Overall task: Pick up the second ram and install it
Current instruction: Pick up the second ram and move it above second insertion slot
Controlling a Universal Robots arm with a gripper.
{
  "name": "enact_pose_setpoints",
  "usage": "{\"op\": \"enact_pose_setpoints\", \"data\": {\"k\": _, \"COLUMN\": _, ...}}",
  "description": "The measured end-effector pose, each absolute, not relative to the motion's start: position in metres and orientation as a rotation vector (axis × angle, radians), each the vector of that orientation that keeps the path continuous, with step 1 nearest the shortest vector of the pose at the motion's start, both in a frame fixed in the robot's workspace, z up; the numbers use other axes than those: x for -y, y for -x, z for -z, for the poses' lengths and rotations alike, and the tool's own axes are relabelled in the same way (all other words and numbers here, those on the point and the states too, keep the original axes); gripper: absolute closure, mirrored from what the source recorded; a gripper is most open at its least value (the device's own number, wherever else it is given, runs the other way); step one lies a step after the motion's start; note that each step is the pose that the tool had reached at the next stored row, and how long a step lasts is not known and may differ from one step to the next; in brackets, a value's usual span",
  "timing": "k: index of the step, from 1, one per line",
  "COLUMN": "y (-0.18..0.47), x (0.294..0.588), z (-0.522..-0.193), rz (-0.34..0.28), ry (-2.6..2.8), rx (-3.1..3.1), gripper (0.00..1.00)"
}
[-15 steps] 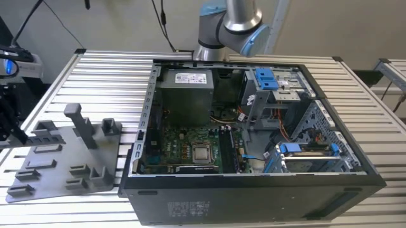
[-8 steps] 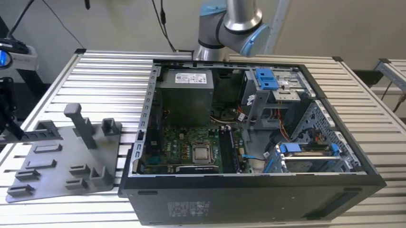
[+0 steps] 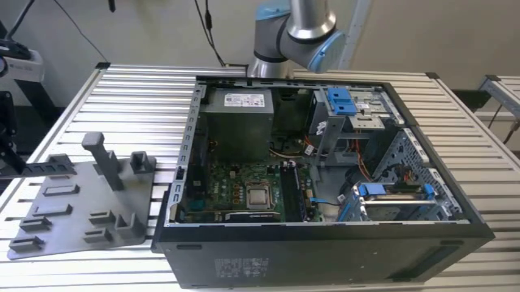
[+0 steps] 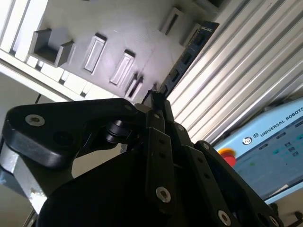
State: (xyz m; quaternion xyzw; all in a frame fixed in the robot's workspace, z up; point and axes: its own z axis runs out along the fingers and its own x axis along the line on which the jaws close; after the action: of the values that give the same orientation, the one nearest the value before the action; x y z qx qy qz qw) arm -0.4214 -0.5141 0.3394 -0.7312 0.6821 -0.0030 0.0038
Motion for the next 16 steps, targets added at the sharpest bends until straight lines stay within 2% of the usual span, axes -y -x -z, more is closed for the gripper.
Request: {"op": "enact_pose_setpoints", "data": {"k": 16, "y": 0.421, "x": 0.514, "z": -0.378, "rz": 0.009, "ry": 2.283, "rx": -2.147, "gripper": 0.86}}
